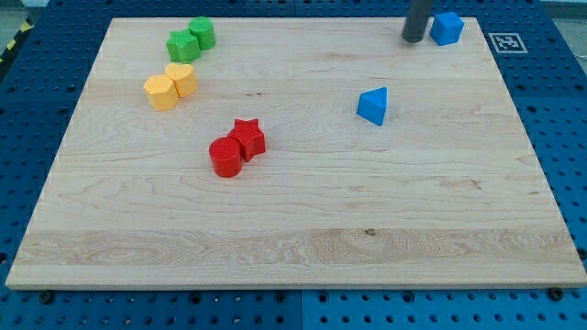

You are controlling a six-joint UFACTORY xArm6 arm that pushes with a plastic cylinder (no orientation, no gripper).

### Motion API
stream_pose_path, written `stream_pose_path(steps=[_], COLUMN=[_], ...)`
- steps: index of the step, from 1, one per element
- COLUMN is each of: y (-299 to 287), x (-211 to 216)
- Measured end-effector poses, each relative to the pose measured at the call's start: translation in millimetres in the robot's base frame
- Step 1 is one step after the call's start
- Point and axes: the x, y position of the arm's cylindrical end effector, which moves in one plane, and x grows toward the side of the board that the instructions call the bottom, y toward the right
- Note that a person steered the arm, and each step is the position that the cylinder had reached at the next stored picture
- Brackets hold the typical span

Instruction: Move blue triangle closer to blue cube

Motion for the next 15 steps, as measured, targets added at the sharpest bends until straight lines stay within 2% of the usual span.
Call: stream_pose_path(steps=[2,3,5,6,7,12,15], y=[-20,-58,-139,-157,-125,-56,-45], x=[6,8,105,160,170,164,113])
